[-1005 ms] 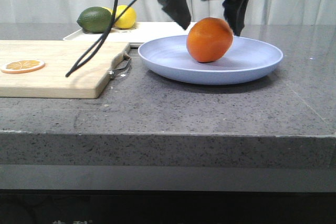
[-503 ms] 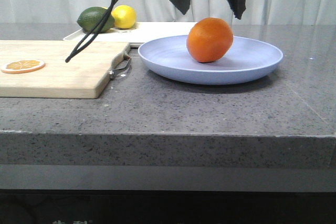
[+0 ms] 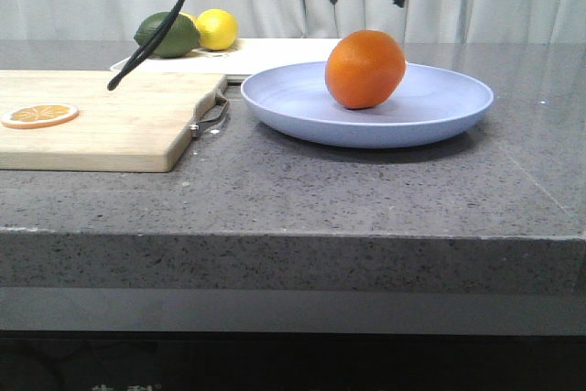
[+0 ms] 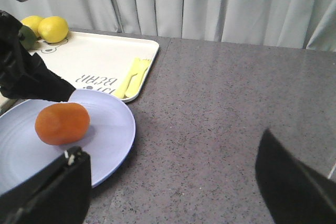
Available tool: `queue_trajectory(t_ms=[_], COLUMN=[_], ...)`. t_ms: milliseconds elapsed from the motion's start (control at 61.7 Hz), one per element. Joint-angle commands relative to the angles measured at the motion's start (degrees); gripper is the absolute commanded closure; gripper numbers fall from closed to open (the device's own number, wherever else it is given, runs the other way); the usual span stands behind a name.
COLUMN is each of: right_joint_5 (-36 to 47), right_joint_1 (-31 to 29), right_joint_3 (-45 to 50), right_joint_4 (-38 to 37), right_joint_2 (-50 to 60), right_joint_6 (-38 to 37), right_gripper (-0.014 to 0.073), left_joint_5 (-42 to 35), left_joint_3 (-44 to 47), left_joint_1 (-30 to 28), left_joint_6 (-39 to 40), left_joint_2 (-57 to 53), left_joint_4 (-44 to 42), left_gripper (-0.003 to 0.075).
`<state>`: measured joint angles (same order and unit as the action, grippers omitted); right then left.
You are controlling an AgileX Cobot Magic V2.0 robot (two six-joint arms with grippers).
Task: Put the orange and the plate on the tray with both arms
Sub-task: 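Open the left gripper and lift it away from the orange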
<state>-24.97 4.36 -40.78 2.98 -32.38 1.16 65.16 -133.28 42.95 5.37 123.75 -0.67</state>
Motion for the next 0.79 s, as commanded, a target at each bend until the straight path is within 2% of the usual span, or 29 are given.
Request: queue_trajectory(t_ms=[0,195,535,778], right_joint_5=[4.5,4.5,4.5,4.4], right_joint_1=[-0.3,-0.3,-0.3,-0.3], right_joint_3=[-2.2,-2.2,-2.2,-2.2], right_joint_4=[0.0,0.0,0.0,0.0], right_joint_2=[-0.5,-0.5,-0.5,-0.5], right_joint_6=[0.4,0.4,0.4,0.4], right_gripper=[-0.0046,-0.0046,-0.0046,-0.0046], left_joint_5=[-2.3,0.2,8.0,8.0], left_joint_3=[-1.9,-1.9,-1.9,-1.5], left_joint_1=[0.3,0.3,0.3,0.3], left_joint_6=[0.6,0.5,0.5,0.5], left_joint_2=[-4.3,-4.8,-8.7,-12.6], left_joint_4=[-0.1,-0.1,-2.9,-3.5], left_gripper=[0.051,0.0739,0.0738,0.0738])
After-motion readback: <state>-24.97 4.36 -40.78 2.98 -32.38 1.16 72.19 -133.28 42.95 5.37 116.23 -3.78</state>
